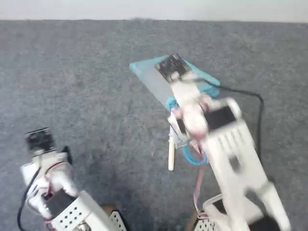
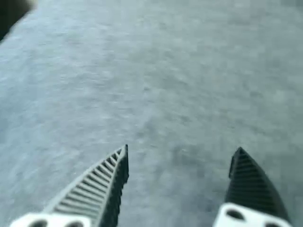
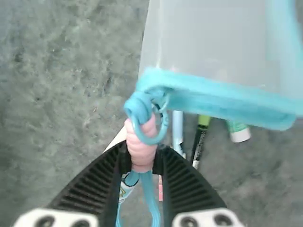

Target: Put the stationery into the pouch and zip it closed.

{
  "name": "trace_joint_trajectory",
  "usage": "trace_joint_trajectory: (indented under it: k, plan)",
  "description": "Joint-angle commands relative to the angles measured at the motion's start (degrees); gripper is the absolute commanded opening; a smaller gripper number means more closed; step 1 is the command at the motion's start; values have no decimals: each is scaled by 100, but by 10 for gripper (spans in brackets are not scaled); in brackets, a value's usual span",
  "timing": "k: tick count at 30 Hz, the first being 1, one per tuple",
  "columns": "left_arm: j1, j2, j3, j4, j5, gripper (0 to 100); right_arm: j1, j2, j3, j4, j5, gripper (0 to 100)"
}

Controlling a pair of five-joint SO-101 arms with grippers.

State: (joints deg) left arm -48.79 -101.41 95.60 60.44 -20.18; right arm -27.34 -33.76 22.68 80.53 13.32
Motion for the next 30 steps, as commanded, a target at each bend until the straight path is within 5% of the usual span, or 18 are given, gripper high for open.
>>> trace_joint_trajectory:
  k: [1, 9, 17, 30]
  plan:
    - [1046, 149, -822, 624, -123, 327, -57, -1868, 1266, -541, 369, 6]
    - [3218, 1785, -2993, 923, 316, 361, -1297, -2413, 1820, -629, 633, 7]
    - [4642, 4079, -4787, 607, 1134, 378, -1358, -1297, 1793, -1376, 651, 7]
    - [5002, 2251, -4259, 1380, 1143, 408, -1262, -629, -97, 57, 457, 7]
